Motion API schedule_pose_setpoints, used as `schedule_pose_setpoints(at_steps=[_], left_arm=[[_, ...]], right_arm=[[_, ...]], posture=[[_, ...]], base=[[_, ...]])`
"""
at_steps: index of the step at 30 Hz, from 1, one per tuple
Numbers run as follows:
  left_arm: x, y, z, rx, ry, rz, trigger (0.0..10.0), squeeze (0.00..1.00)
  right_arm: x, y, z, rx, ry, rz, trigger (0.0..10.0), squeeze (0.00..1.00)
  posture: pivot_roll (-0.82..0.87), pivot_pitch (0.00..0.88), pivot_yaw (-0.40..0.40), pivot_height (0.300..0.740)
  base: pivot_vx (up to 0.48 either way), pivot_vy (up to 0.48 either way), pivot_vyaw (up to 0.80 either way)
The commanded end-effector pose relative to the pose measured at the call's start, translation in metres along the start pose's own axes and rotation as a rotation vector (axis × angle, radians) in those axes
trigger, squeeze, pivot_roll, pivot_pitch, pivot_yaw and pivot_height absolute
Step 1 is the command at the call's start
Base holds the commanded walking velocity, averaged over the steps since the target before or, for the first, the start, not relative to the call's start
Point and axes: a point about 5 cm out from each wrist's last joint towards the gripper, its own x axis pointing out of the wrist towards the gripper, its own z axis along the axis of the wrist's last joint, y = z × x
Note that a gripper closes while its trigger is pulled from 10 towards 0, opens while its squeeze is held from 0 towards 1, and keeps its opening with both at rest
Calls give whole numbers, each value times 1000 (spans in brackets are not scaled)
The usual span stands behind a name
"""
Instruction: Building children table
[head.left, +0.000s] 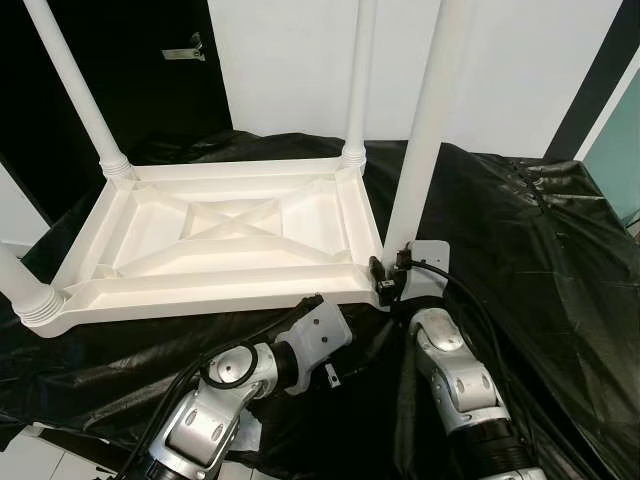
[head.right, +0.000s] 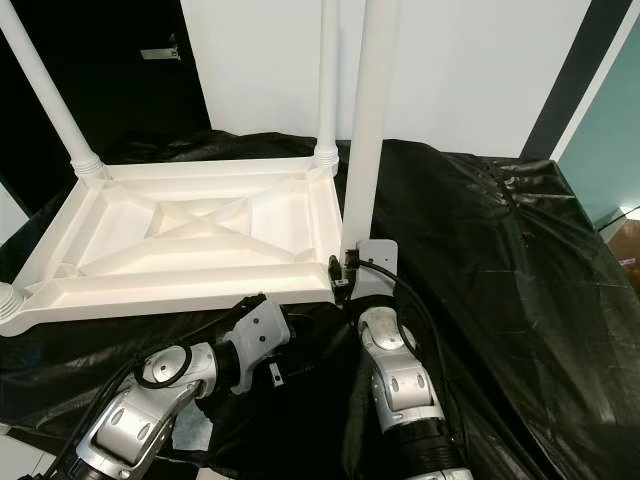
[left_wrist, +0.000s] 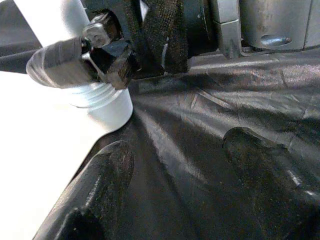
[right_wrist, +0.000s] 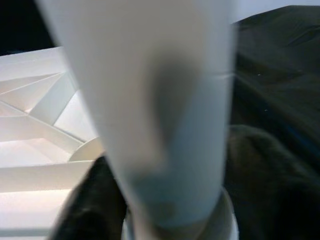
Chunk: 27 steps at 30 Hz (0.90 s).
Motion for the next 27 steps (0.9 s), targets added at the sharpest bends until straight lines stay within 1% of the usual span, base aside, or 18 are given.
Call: schedule_pose_setpoints(at_steps=[1, 3, 4, 6, 7, 8, 9, 10, 11, 13, 14, 16, 19, 20, 22, 24, 26, 27], left_arm=[[0, -3, 1, -7, -3, -7, 10000, 0], [0, -3, 1, -7, -3, -7, 10000, 0], [0, -2, 1, -8, -3, -3, 10000, 0], [0, -1, 1, -10, -3, 1, 10000, 0], [0, -2, 1, -11, -4, -1, 10000, 0], [0, -2, 1, -11, -5, -2, 10000, 0], [0, -2, 1, -11, -5, -2, 10000, 0], [0, -2, 1, -11, -5, -3, 10000, 0], [0, -2, 1, -11, -5, -3, 10000, 0], [1, -2, 2, -12, -6, -2, 10000, 0], [0, -1, 2, -12, -6, -2, 10000, 0], [0, 0, 2, -11, -6, -1, 10000, 0], [0, 1, 2, -10, -6, 2, 10000, 0], [0, 1, 2, -10, -6, 2, 10000, 0], [-1, 3, 1, -5, -3, 11, 10000, 0], [-1, 4, 1, -4, -2, 12, 10000, 0], [-2, 6, 2, -1, -4, 18, 10000, 0], [-2, 6, 2, -1, -4, 18, 10000, 0]], right_arm=[[-6, -1, 0, 18, -19, 20, 10000, 1000], [-6, -1, 0, 18, -19, 20, 10000, 1000], [-8, -3, 2, 25, -32, 41, 10000, 1000], [-13, -4, 6, 20, -59, 193, 10000, 1000], [-17, -9, 4, 25, -47, 285, 10000, 965], [-18, -12, 2, 32, -35, 311, 10000, 965], [-18, -12, 2, 32, -35, 311, 10000, 965], [-20, -15, 2, 32, -37, 340, 10000, 0], [-20, -15, 2, 32, -37, 340, 10000, 0], [-22, -24, 3, 14, -37, 404, 10000, 0], [-22, -29, 3, -19, -24, 466, 10000, 0], [-21, -38, 1, -70, 4, 546, 10000, 0], [-16, -50, 2, -110, 26, 593, 10000, 0], [-16, -50, 2, -110, 26, 593, 10000, 0], [-10, -56, 2, -147, 57, 642, 10000, 0], [-8, -59, 2, -158, 68, 663, 10000, 0], [-1, -57, 1, -182, 107, 750, 10000, 0], [-1, -57, 1, -182, 107, 750, 10000, 0]], posture=[[-10, 0, -34, 740], [-10, 0, -34, 740], [-10, 0, -34, 740], [-17, 0, -32, 740], [-16, 0, -34, 740], [-16, 0, -34, 740], [-16, 0, -34, 740], [-16, 0, -33, 740], [-16, 0, -33, 740], [-19, 0, -32, 740], [-20, 0, -32, 740], [-18, 0, -33, 740], [-14, 0, -33, 740], [-14, 0, -33, 740], [-12, 0, -32, 740], [-9, 0, -30, 740], [2, 0, -30, 740], [2, 0, -30, 740]], base=[[0, 0, 0], [0, 0, 0], [0, 0, 0], [0, 0, 0], [0, 0, 0], [0, 0, 0], [0, 0, 0], [0, 0, 0], [0, 0, 0], [0, 0, 0], [0, 0, 0], [0, 0, 0], [0, 0, 0], [0, 0, 0], [0, 0, 0], [0, 0, 0], [0, 0, 0], [0, 0, 0]])
